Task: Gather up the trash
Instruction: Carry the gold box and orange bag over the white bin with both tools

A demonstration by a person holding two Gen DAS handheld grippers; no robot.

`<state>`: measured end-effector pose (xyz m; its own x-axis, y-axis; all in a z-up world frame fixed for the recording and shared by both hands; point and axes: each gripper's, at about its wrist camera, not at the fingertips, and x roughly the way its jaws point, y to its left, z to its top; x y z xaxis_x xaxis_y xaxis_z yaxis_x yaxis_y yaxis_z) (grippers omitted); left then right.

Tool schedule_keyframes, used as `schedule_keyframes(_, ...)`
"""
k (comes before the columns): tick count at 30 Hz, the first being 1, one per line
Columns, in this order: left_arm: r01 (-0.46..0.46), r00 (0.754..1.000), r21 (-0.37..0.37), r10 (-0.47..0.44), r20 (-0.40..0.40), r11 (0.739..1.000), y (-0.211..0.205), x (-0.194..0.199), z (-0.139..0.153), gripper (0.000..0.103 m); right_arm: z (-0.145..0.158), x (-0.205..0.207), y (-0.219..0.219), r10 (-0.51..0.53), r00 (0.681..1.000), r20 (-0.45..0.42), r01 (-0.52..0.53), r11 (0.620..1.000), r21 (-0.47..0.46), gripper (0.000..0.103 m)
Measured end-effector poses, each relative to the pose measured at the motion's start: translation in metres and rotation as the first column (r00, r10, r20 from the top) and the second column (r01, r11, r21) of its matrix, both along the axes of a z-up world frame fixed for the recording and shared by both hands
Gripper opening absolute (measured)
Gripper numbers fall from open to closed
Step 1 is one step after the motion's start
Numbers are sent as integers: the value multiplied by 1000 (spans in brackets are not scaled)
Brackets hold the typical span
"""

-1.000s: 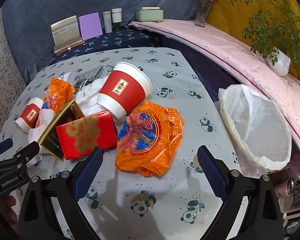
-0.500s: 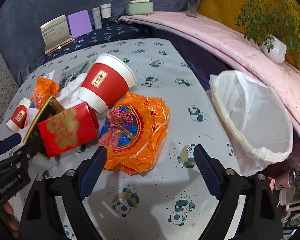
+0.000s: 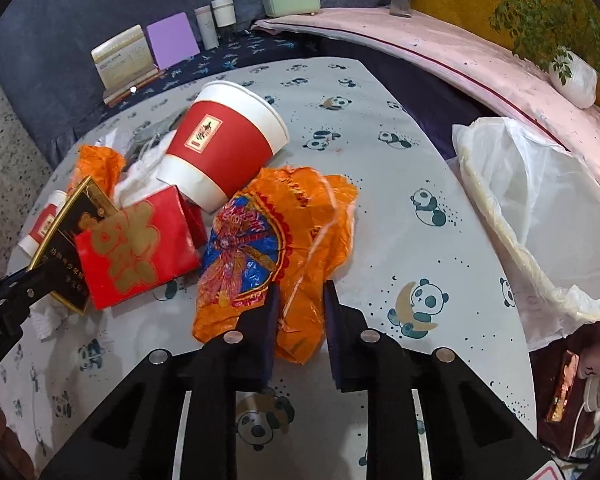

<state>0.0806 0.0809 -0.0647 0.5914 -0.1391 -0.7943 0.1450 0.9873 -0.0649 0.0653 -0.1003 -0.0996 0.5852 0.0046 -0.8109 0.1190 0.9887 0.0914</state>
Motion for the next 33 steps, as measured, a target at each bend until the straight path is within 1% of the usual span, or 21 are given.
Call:
schedule_keyframes(5,2,999,-14,-1,40,1000,-3,-9,21,13,26,-10,-6,-2,998,59,1,1000,16,10)
schedule_keyframes(10,22,996,-24,-20,82,999,-16,-18,42,13,52,-24,-17,-22,992,122,19,1000,20,10)
schedule_keyframes(16,84,990,-38,-79,119,996,-46,-26,62,13,77,-40,-42,-61,982,177,57,998,27,10)
schedule_keyframes(20,143,983,-48,-136,127,989,-78,-28,69,13,85,-48,-64,-103,974,203,100,995,28,10)
schedule_keyframes(24,208,970,-46,-199,140,977,-114,-29,74,13,90,-57,-93,-169,961,218,165,986,37,10)
schedule_keyframes(31,323,940,-51,-315,132,945,-183,-24,72,13,90,-66,-146,-270,934,233,272,962,26,10)
schedule_keyframes(33,355,928,-42,-347,136,934,-204,-23,70,13,88,-67,-161,-295,927,233,297,954,29,10)
